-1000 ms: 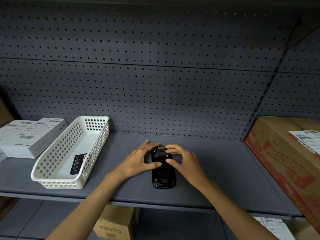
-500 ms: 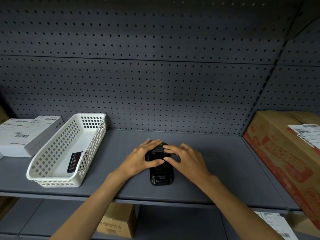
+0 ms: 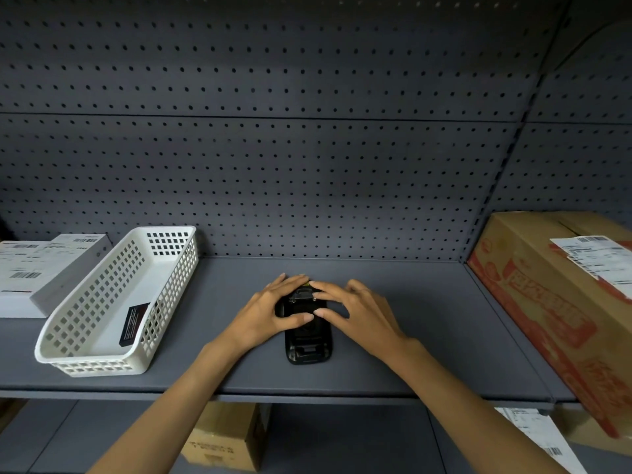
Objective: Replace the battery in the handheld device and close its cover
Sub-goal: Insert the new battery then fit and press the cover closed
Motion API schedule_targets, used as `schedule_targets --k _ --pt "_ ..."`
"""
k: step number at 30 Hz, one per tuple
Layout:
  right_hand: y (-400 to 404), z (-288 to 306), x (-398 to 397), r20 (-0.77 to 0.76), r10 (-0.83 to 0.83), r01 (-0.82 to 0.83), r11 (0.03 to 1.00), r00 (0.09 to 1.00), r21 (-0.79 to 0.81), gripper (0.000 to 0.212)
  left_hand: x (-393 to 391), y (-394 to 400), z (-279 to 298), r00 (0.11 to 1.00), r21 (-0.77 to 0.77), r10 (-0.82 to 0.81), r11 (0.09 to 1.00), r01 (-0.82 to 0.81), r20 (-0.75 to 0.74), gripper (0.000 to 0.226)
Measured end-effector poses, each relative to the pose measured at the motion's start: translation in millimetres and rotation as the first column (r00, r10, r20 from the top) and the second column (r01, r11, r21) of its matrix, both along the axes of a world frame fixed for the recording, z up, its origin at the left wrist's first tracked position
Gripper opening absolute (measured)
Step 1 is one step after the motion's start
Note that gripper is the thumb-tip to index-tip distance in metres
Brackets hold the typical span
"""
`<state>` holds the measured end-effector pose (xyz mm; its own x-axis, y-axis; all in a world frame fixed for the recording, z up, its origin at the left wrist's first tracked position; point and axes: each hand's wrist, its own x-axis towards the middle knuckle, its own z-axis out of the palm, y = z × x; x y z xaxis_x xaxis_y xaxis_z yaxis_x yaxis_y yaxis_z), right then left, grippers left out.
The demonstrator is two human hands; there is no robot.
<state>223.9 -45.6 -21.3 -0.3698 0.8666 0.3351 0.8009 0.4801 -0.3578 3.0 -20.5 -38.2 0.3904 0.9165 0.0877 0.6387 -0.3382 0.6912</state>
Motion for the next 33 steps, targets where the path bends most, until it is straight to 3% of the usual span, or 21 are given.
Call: schedule_targets --k 11,33 --pt "0.3 -7.2 -3.5 -0.044 -0.053 0.053 0.999 0.998 0.0 0.048 -0.2 1.1 -1.6 1.0 -0.002 -0.004 1.0 0.004 0.012 0.099" --pt "-5.7 -18.4 -15.2 -0.253 -0.146 0.128 0.988 0.956 -0.087 0.036 1.0 -0.7 -4.2 0.998 0.013 -0.001 1.0 0.0 0.056 0.092"
